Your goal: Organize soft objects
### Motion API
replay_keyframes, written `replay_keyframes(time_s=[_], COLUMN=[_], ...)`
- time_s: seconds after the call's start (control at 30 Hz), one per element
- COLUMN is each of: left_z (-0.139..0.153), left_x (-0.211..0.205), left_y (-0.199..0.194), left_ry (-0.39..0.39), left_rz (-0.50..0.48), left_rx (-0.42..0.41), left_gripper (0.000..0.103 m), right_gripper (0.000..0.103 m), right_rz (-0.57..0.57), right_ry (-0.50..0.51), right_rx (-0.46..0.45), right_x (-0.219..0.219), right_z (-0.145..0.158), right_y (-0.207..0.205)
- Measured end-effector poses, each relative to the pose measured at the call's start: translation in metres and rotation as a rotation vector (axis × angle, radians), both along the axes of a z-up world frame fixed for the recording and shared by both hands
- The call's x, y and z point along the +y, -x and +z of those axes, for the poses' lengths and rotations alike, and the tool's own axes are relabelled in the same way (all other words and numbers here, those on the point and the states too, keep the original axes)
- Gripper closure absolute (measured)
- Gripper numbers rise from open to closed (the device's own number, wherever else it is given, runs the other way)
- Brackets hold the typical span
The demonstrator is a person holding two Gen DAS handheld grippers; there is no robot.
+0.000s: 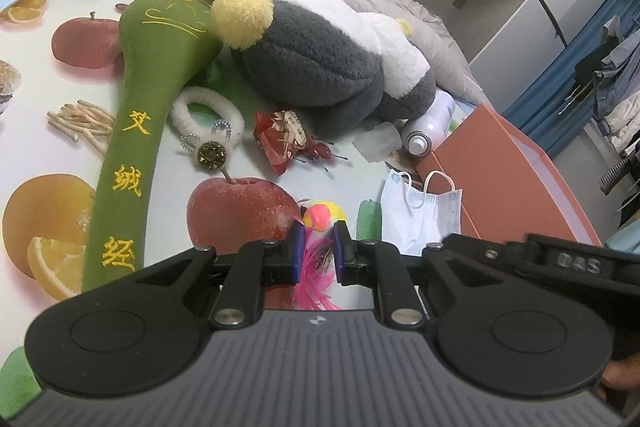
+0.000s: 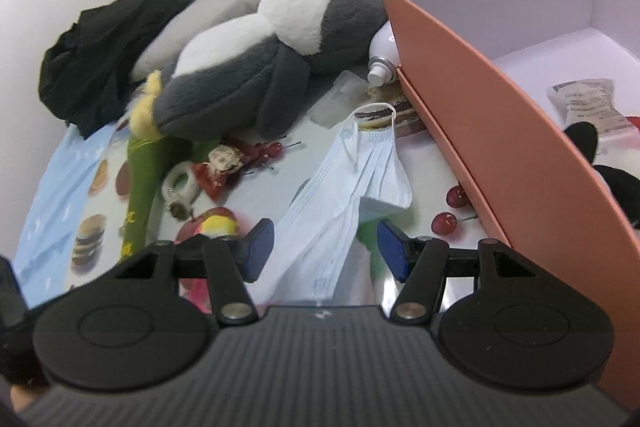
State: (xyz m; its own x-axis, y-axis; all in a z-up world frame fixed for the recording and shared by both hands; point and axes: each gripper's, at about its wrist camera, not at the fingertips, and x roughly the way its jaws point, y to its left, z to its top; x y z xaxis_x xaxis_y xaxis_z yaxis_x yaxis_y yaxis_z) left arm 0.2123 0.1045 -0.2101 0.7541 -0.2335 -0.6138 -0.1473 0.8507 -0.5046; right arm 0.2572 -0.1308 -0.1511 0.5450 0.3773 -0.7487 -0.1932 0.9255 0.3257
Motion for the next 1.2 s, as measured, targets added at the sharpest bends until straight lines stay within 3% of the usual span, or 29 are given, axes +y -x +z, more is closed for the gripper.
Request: replay_keyframes(time_s=[0.07, 0.1, 0.13, 0.23, 0.63, 1.2], left_z=[0.0, 0.0, 0.001, 0.004, 0.052, 0.118], left_x=[-0.001, -0.002, -0.003, -0.004, -0.004, -0.021], left_y=[0.0, 0.0, 0.0, 0.0, 0.018, 0.052], left_ry=[-0.006, -0.011, -0.016, -0.023, -0.064, -0.11], left_rz=[-0.003, -0.004, -0.005, -0.003, 0.046, 0.033], left_rx=[0.002, 0.003, 0.005, 0.003, -0.017, -0.07], left_gripper=[0.085, 0.085, 0.085, 0.085, 0.085, 0.085], right_gripper=[0.05, 0.059, 0.074, 0.094, 0.096, 0.096], right_rz=[-0.008, -0.007, -0.003, 0.02, 0.151, 0.144], right_ry=[0.012, 0.019, 0.036, 0.072, 0.065, -0.045], right_rx=[0.017, 0.023, 0.031, 0.042, -0.11, -0.188], right_x=[0.003, 0.004, 0.006, 0.012, 0.023, 0.004], right_z=[-0.005, -0.008, -0.011, -0.013, 0.042, 0.109], right_y=[-0.006, -0.009, -0.012, -0.015, 0.017, 0.029])
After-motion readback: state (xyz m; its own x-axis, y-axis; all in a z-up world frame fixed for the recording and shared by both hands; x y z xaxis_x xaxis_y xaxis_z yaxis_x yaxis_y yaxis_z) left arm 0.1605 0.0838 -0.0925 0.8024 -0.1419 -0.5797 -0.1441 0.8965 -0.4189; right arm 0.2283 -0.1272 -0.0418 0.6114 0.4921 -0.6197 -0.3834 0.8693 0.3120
